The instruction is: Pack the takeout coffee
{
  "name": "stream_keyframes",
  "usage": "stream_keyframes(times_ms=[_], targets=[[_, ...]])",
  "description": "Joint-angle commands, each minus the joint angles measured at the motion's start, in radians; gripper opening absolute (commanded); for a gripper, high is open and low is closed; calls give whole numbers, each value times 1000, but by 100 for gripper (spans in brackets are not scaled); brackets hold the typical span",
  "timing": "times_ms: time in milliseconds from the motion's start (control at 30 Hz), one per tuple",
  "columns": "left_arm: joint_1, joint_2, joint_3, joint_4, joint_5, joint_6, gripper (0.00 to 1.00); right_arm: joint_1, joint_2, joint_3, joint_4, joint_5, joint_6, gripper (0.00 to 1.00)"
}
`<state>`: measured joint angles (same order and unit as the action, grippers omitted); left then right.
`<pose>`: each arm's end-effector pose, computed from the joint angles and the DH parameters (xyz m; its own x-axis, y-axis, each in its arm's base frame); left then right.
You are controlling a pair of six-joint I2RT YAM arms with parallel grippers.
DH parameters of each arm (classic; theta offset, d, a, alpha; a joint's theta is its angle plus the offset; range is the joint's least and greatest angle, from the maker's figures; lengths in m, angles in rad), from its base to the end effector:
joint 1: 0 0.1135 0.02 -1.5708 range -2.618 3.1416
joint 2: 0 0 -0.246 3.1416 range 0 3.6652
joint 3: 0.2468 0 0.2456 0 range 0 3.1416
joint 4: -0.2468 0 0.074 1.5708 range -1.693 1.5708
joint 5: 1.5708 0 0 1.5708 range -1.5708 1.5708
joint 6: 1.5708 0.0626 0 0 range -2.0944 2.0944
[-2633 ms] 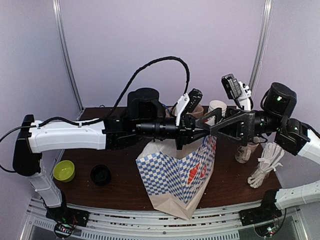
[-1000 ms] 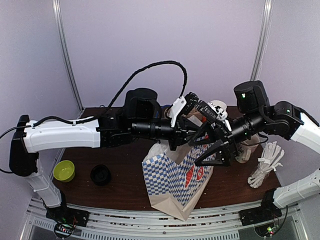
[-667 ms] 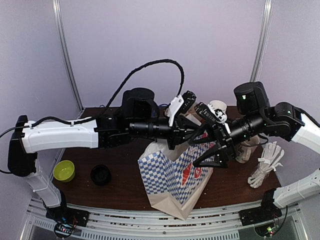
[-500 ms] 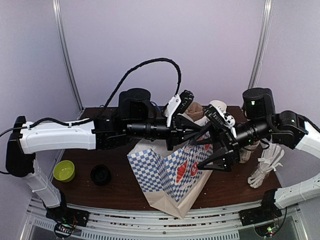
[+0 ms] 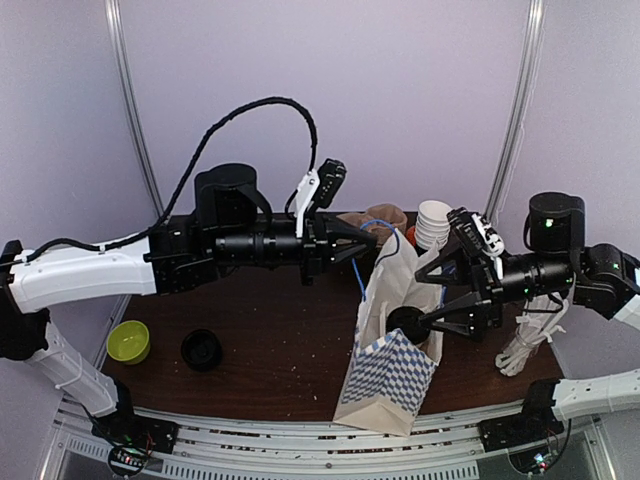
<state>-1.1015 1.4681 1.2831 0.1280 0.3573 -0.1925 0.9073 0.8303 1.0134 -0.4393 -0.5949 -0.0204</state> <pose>0.1489 -0.3420 0.3658 -0.2153 0.0284 -0.9761 0.9702 0.1199 -0.2106 0.0949 0.1784 0.3656 -0.1359 -0.2013 -0.9701 -0.9894 0.0789 0.1223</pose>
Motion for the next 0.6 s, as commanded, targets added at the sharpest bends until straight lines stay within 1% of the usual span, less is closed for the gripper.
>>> stream_keyframes(times_ms=[0, 167, 233, 333, 367, 467, 567], targets=[[-1, 7, 18, 16, 10, 8, 0, -3, 9, -5, 44, 25, 35, 96], [-2, -1, 10, 29, -11, -14, 0, -3, 35, 1, 220, 12, 179, 97], [-2, -17, 1, 28, -44, -27, 0, -3, 39, -15, 308, 22, 266, 97], [-1, -56, -5, -3, -131, -44, 1, -3, 45, -44, 463, 60, 376, 95], [-1, -71, -8, -17, -160, -47, 8, -3, 48, -45, 509, 80, 410, 95], [-1, -130, -27, -47, -226, -55, 42, 0, 65, -20, 599, 150, 466, 95], [-2, -198, -66, -46, -288, -64, 63, 12, 103, 25, 633, 225, 473, 95]])
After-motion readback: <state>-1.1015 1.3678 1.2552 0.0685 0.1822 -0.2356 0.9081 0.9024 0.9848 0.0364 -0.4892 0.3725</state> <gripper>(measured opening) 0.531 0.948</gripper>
